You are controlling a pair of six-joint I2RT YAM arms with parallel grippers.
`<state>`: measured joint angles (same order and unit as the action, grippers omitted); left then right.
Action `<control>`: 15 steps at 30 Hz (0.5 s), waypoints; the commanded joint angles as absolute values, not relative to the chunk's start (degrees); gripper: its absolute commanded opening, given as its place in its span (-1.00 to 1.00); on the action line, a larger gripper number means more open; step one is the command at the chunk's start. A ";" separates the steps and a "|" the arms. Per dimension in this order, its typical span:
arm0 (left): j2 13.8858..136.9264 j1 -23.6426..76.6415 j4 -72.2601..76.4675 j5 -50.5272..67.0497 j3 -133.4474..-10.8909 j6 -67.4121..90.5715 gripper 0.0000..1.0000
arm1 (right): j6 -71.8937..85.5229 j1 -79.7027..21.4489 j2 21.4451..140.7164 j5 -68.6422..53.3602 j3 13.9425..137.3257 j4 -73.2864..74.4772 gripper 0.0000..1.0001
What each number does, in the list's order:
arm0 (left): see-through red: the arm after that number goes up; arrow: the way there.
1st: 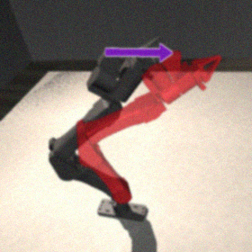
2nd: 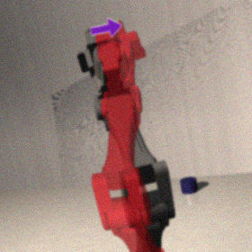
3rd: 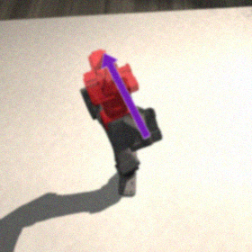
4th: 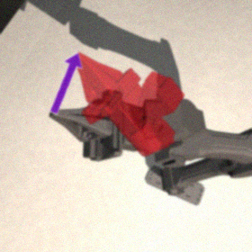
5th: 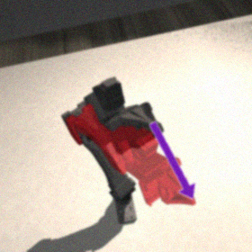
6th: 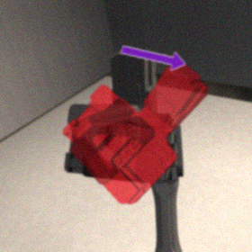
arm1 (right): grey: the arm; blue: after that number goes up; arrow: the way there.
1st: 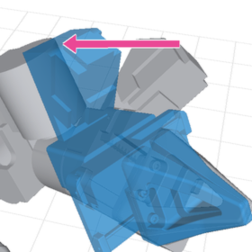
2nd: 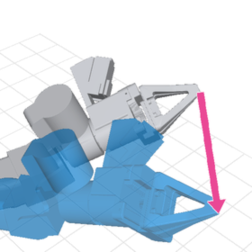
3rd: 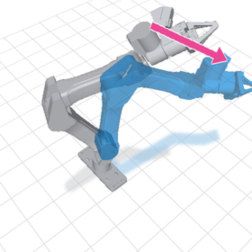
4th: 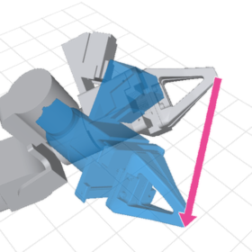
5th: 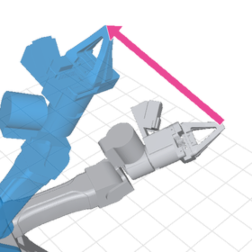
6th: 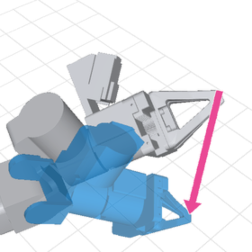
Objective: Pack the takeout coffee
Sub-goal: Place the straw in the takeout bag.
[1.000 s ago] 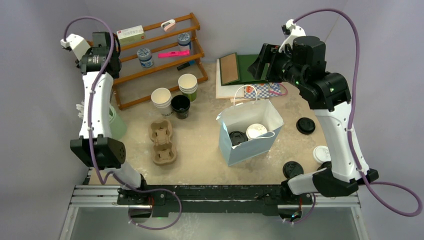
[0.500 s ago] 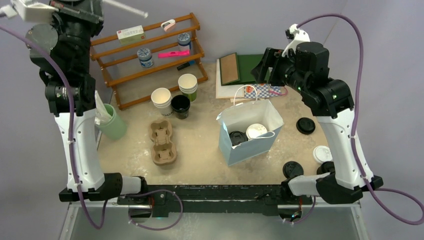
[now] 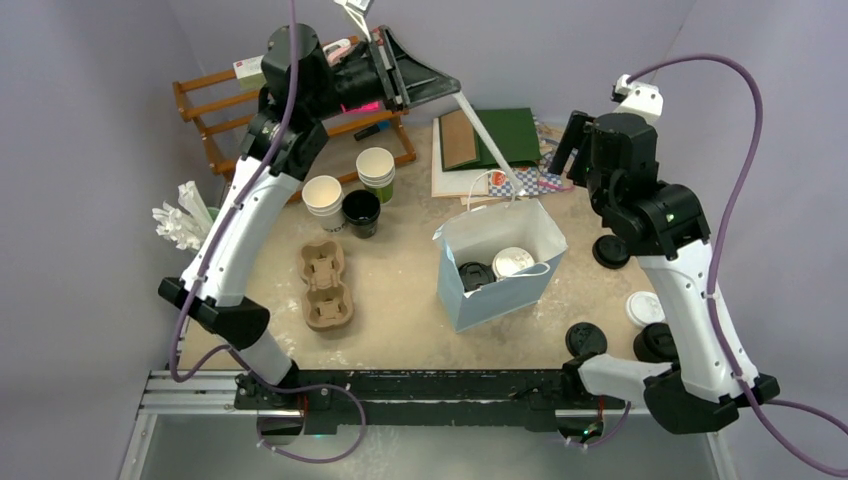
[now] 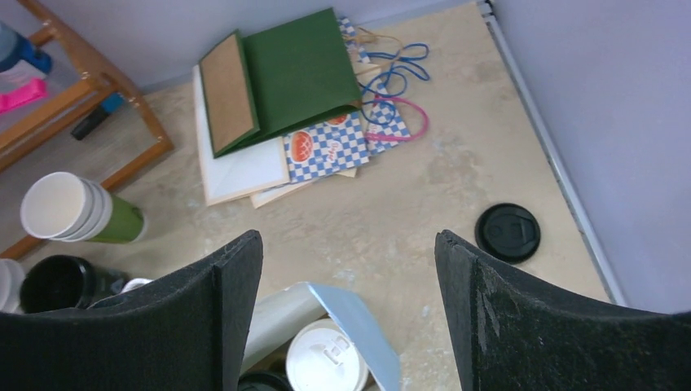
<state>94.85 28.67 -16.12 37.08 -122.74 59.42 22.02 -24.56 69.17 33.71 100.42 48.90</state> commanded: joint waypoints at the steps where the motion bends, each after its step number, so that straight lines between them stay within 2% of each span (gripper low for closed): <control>1: 87.89 30.36 -15.61 45.14 -122.65 58.71 -1.00 | 22.23 -24.35 66.67 39.46 97.45 46.04 0.58; 7: 84.00 34.16 -21.18 41.69 -111.10 50.77 -1.00 | 22.85 -24.35 64.51 39.37 94.04 45.24 0.58; 11: 81.69 37.82 -14.95 35.03 -101.25 47.89 -1.00 | 23.09 -24.35 63.53 38.96 93.06 44.04 0.58; 15: 84.49 43.91 -19.82 24.72 -102.85 35.58 -1.00 | 23.52 -24.35 63.16 38.64 92.75 43.05 0.58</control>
